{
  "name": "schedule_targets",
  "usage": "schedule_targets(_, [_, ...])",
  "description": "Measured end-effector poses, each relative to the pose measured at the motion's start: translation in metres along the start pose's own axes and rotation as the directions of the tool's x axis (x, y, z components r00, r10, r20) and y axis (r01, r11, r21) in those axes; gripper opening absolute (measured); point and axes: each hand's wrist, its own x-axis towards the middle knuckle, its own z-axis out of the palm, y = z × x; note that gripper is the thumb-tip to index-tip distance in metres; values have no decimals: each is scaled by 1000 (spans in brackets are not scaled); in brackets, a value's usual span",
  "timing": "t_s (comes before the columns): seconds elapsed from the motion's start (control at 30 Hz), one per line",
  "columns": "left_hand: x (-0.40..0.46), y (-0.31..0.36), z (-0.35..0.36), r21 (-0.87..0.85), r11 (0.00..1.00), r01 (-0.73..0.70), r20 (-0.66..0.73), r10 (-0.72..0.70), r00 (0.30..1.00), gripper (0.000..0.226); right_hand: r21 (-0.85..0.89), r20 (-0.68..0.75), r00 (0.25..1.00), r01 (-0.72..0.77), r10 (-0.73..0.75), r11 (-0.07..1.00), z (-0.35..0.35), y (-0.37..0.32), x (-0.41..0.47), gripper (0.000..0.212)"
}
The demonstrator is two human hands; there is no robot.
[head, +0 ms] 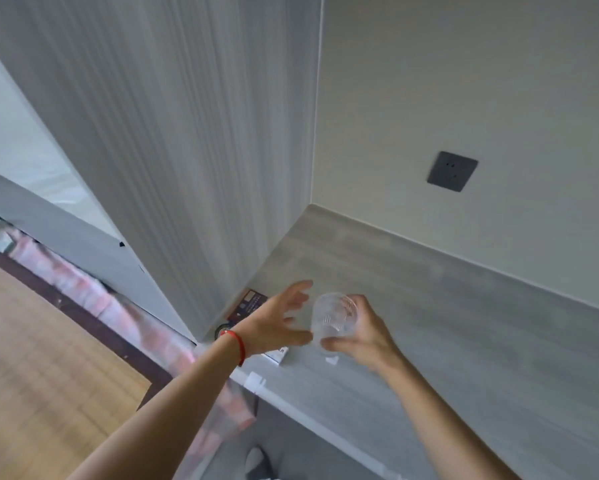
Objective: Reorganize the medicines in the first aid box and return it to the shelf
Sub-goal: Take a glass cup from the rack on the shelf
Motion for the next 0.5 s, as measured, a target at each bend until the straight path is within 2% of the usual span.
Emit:
schedule_targets(0.07, [-2, -41, -1, 354, 929, 105, -79, -82, 993, 82, -11, -37, 998, -57, 57, 998, 25, 23, -4, 74])
schedule_targets(0.13, [-6, -75, 0, 537, 831, 142, -121, -90, 989, 74, -23, -57, 996, -74, 72, 997, 46, 43, -6, 75])
schedule_targets(0.23, [-6, -108, 0, 613, 780, 126, -130, -57, 990, 65, -86, -38, 997, -65, 62, 994, 76, 61, -10, 82])
schedule_targets(0.37, [1, -125, 0, 709, 696, 113, -118, -41, 992, 75, -113, -86, 992, -105, 95, 988, 108, 71, -13, 84])
schedule_targets(0.5, [8, -136, -2, 711, 692, 124, -111, -64, 992, 82, -116, -116, 988, -119, 105, 986, 124, 69, -8, 84])
